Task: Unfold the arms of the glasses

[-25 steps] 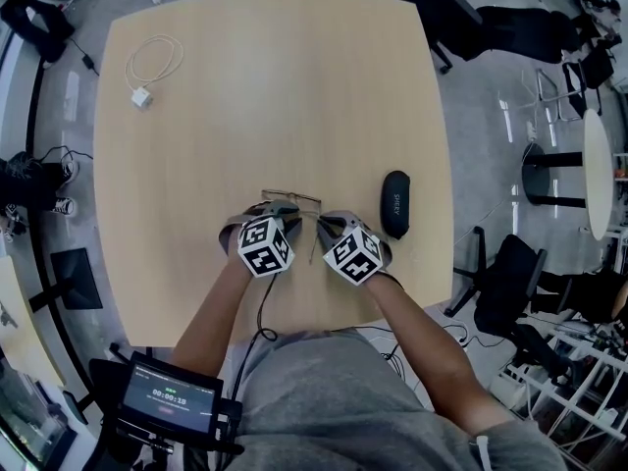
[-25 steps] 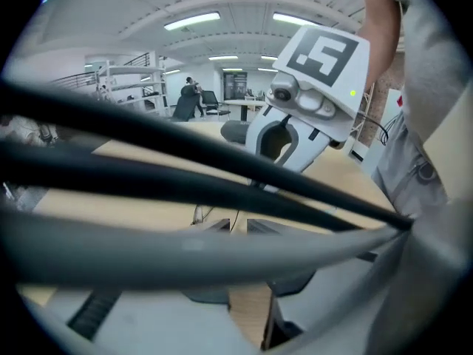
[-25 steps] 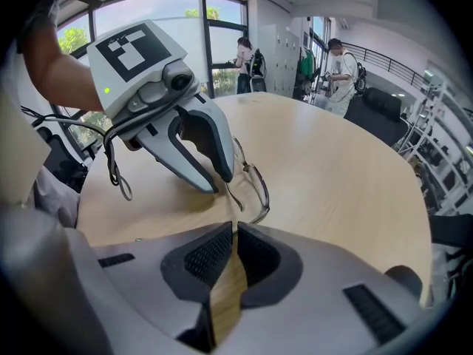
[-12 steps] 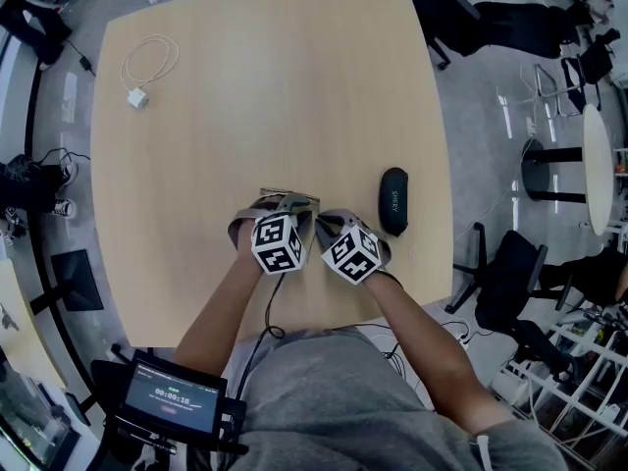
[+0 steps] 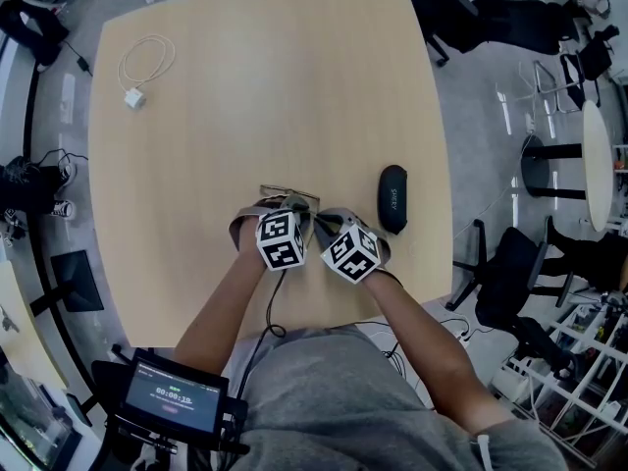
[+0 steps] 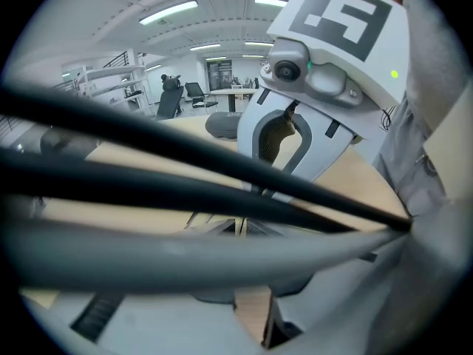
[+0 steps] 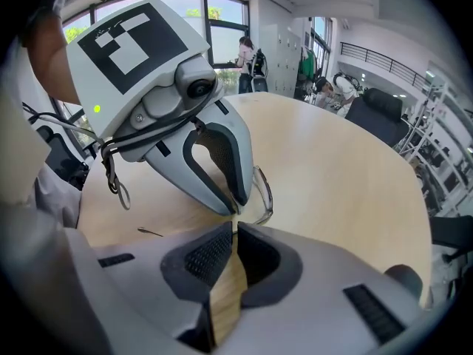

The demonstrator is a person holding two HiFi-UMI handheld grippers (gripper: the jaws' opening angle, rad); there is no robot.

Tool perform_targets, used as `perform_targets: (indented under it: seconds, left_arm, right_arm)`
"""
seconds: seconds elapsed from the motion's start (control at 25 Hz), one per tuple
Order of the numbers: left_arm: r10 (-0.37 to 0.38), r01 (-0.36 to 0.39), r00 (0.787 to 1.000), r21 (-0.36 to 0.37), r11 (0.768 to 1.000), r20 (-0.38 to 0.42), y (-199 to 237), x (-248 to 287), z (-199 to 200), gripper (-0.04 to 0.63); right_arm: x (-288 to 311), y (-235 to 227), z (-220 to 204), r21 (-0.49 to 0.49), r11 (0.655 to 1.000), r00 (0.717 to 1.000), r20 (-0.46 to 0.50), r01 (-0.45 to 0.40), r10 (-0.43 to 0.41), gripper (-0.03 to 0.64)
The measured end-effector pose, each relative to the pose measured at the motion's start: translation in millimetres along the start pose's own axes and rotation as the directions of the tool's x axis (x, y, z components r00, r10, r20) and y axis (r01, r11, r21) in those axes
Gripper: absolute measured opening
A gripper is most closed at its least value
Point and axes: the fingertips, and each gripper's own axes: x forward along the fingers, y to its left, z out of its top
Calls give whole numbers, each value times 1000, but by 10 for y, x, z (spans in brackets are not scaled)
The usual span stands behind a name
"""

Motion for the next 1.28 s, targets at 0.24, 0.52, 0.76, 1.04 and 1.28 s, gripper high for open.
perform_targets:
  seconds: [0.24, 0.52, 0.76, 1.04, 1.28]
  left_arm:
    - [-54, 54, 998, -5, 999, -15, -121, -54, -99, 49]
    - [-103, 102, 994, -14, 995, -29, -259, -112, -200, 49]
    - [-169, 168, 985, -31, 985, -44, -482, -174, -326, 49]
    - [-202, 200, 978, -43, 979, -55, -665, -286, -482, 51]
    - [-230, 227, 971, -44, 973, -71, -827, -357, -581, 51]
  right_arm:
    - [15, 17, 2, -13, 1000, 1000, -10, -10, 9, 26]
    - [21, -24, -9, -29, 999, 999, -19, -27, 27, 26]
    - [46, -35, -59, -37, 998, 998, -36, -53, 52, 26]
    - [52, -18, -60, -43, 996, 996, -50, -75, 72, 26]
    - [60, -11, -66, -47, 996, 995, -55, -82, 79, 26]
